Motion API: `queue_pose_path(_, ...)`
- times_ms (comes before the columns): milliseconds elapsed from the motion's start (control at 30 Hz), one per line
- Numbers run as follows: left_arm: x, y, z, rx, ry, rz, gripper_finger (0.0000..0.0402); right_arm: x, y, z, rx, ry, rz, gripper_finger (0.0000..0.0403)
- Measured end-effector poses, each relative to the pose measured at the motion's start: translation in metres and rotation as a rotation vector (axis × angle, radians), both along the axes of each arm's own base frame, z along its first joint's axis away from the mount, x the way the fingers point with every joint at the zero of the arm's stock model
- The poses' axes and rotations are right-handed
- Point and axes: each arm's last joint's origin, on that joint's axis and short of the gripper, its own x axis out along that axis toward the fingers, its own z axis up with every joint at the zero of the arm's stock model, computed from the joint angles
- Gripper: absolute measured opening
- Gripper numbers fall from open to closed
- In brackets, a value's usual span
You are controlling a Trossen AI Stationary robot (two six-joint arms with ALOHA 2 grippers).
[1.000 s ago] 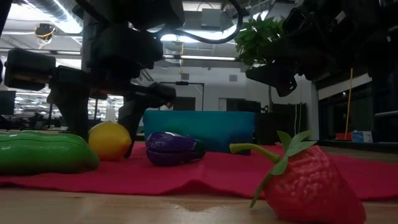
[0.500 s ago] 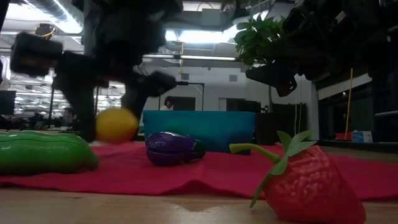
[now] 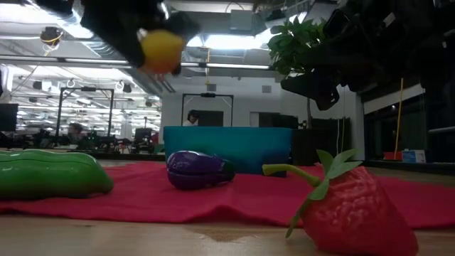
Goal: Pick and placing Produce into tupperware
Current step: Put the yellow lemon into the blue bin
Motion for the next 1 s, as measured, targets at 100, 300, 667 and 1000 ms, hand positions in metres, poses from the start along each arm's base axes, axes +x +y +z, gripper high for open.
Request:
queue_pose_path(100, -0.008, 0.003, 0.017, -0.009, -0.058, 0.006, 0.0198, 0.000, 0.000, 0.000, 0.001, 0.000, 0.000, 0.0267)
queue_pose_path(300, -0.034, 0.015, 0.031, -0.051, -0.170, 0.053, 0.0198, 0.000, 0.000, 0.000, 0.003, 0.000, -0.001, 0.0267)
queue_pose_path(667, -0.087, 0.045, 0.009, -0.136, -0.421, 0.157, 0.0199, 0.000, 0.000, 0.000, 0.000, 0.000, 0.000, 0.0267)
queue_pose_path(1000, -0.103, 0.060, -0.028, -0.310, -0.600, 0.164, 0.0198, 0.000, 0.000, 0.000, 0.001, -0.001, 0.000, 0.0267)
